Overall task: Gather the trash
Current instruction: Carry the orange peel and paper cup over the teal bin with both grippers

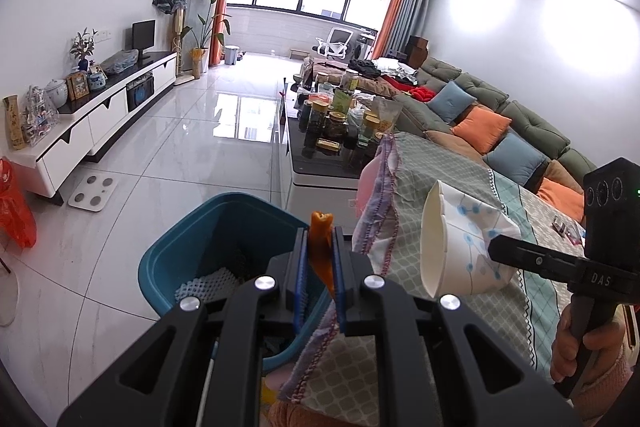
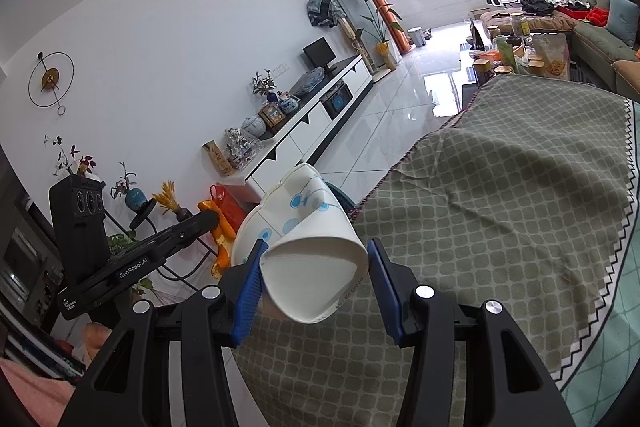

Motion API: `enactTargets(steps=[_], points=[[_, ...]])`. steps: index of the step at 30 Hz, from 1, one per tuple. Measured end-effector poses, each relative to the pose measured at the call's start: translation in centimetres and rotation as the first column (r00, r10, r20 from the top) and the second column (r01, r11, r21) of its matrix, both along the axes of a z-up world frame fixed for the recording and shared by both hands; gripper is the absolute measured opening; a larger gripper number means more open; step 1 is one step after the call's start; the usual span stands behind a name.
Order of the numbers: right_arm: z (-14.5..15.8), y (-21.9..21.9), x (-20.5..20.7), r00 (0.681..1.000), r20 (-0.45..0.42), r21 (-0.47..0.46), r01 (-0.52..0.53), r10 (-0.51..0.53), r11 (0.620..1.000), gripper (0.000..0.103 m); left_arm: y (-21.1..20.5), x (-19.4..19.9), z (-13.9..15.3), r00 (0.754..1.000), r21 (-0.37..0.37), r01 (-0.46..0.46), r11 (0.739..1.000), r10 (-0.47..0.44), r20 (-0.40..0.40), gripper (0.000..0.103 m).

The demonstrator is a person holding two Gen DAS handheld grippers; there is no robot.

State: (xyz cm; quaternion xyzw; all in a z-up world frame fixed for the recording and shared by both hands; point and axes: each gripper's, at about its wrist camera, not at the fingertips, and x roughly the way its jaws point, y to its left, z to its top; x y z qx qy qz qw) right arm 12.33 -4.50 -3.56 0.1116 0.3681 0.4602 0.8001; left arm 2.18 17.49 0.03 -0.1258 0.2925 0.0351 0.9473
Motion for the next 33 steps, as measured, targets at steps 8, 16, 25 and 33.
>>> enactTargets(steps=[8, 16, 25, 33], points=[[-0.1, 1.1, 0.3, 1.0, -0.002, -0.01, -0.016, 0.016, 1.0, 0.051, 0.3, 0.2, 0.1, 1.0, 0.013, -0.015, 1.0, 0.015, 0.001, 0.013], [-0.1, 1.8, 0.3, 1.0, -0.001, -0.016, -0.024, 0.024, 1.0, 0.051, 0.8, 0.2, -0.2, 1.0, 0.014, -0.031, 0.999, 0.031, -0.002, 0.013], [0.0, 2.6, 0.4, 0.999, 0.005, -0.025, -0.033, 0.033, 0.999, 0.051, 1.3, 0.2, -0.4, 0.999, 0.022, -0.047, 0.999, 0.047, -0.004, 0.013], [0.0, 4.0, 0.7, 0.999, 0.011, -0.045, -0.049, 0.05, 0.998, 0.051, 1.4, 0.7, -0.8, 0.998, 0.027, -0.061, 0.998, 0.062, -0.016, 0.013]])
